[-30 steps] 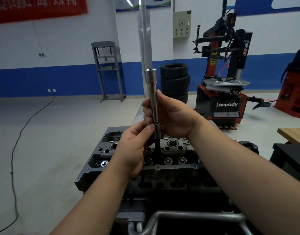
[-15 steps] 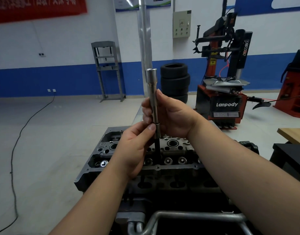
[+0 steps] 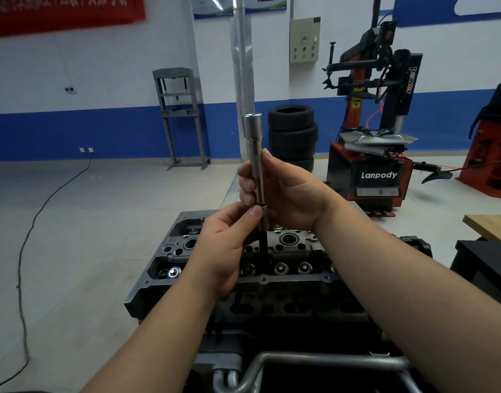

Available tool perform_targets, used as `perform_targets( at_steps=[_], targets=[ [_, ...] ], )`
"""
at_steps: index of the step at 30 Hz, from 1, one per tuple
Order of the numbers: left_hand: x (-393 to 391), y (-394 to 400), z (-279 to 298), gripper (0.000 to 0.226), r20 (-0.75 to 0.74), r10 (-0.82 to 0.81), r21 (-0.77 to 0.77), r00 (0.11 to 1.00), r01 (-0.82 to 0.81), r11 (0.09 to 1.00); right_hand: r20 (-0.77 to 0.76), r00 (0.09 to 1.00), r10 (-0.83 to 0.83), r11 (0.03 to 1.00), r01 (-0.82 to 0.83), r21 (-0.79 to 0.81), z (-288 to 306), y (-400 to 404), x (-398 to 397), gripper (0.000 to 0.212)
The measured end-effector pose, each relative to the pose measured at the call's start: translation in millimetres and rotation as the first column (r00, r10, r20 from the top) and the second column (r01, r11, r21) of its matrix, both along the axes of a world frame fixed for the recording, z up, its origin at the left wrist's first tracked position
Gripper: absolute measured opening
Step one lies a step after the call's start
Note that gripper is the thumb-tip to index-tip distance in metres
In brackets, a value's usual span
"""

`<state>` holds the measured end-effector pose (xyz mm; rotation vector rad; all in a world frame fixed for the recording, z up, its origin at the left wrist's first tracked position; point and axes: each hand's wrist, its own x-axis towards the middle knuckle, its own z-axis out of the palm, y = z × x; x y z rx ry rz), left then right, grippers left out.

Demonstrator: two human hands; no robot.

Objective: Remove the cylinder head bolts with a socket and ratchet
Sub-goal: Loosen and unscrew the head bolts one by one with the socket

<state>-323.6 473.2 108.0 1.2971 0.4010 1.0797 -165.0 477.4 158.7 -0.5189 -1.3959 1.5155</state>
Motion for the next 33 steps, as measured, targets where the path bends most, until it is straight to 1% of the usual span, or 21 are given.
perform_targets(
  at_steps=[2,3,5,6,8,10,11,13,16,17,18,20,21,23,24,27,29,30,33],
  targets=[
    [3.8,1.3,-1.4,0.015,-0.012,0.066,0.013,0.998,-0.066,0.998,-0.008,1.0,-0.003,1.0,0.003,0.029,-0.5,0.0,-1.8,0.034],
    [5.1,1.9,-1.7,0.016,-0.015,0.089,0.02,0.996,-0.089,0.996,-0.01,1.0,-0.007,0.999,0.007,0.04,-0.5,0.2,-2.8,0.037],
    [6.3,4.4,-3.1,0.017,-0.01,0.103,0.024,0.995,-0.102,0.994,-0.01,1.0,-0.017,0.999,0.017,0.05,-0.7,1.6,-2.9,0.046],
    [6.1,5.0,-3.0,0.014,-0.004,0.088,0.024,0.996,-0.088,0.996,-0.018,1.0,-0.02,0.998,0.021,0.052,-1.0,1.9,-2.9,0.047],
    [3.8,4.6,-1.9,0.007,0.004,0.032,0.025,0.999,-0.032,0.999,-0.033,0.999,-0.002,0.999,0.004,0.046,-0.8,1.6,-2.9,0.039],
    [1.6,4.9,-2.2,0.018,-0.004,0.001,0.02,1.0,-0.001,1.0,-0.026,1.0,0.018,1.0,-0.017,0.022,0.6,0.9,-2.2,0.031],
    [0.8,4.8,-2.3,0.023,-0.008,-0.006,0.013,1.0,0.006,1.0,-0.02,1.0,0.015,1.0,-0.015,0.01,1.1,0.7,-1.6,0.032],
    [0.4,4.6,-2.7,0.025,-0.008,0.0,0.018,1.0,0.0,1.0,-0.006,1.0,-0.004,1.0,0.004,0.0,1.1,0.9,-1.1,0.037],
    [3.0,4.0,-3.8,0.014,-0.008,0.06,0.048,0.998,-0.06,0.997,-0.008,1.0,-0.005,0.999,0.005,0.034,0.2,0.2,-1.7,0.035],
    [3.7,4.3,-4.2,0.011,-0.007,0.08,0.051,0.997,-0.079,0.996,-0.01,1.0,0.003,0.999,-0.002,0.051,0.0,0.2,-2.6,0.037],
    [4.5,5.5,-5.2,0.013,-0.009,0.096,0.051,0.995,-0.096,0.994,-0.007,1.0,0.007,0.998,-0.006,0.059,-0.1,0.7,-3.1,0.043],
    [4.7,6.9,-5.4,0.011,-0.009,0.09,0.04,0.996,-0.089,0.995,0.0,1.0,-0.006,0.998,0.006,0.061,-0.6,1.7,-4.2,0.049],
    [4.1,7.0,-4.8,0.011,-0.009,0.069,0.034,0.998,-0.068,0.997,-0.004,1.0,-0.01,0.998,0.011,0.059,-0.8,1.9,-4.3,0.046],
    [2.0,6.8,-4.2,0.019,-0.01,0.005,0.024,1.0,-0.004,1.0,0.006,1.0,-0.014,0.999,0.013,0.04,0.2,1.7,-2.8,0.034],
    [0.7,6.6,-3.7,0.022,-0.009,-0.014,0.02,1.0,0.014,1.0,0.017,1.0,-0.016,0.999,0.016,0.03,0.7,1.0,-1.9,0.031],
    [0.0,4.5,-3.0,0.022,-0.018,-0.005,0.037,1.0,0.006,0.999,0.014,1.0,-0.019,1.0,0.019,0.012,0.7,0.5,-0.4,0.038],
    [2.0,3.1,-3.0,0.01,-0.023,0.046,0.058,0.999,-0.044,0.997,0.009,1.0,-0.006,0.999,0.006,0.033,0.5,-0.6,-1.5,0.038],
    [2.8,3.6,-3.6,0.008,-0.021,0.068,0.069,0.997,-0.067,0.995,0.008,1.0,0.006,0.999,-0.006,0.052,0.6,-1.0,-2.4,0.038],
    [3.9,5.3,-4.3,0.009,-0.022,0.084,0.063,0.996,-0.083,0.995,0.028,0.999,0.016,0.996,-0.019,0.082,1.1,-0.4,-3.7,0.05]
  ],
)
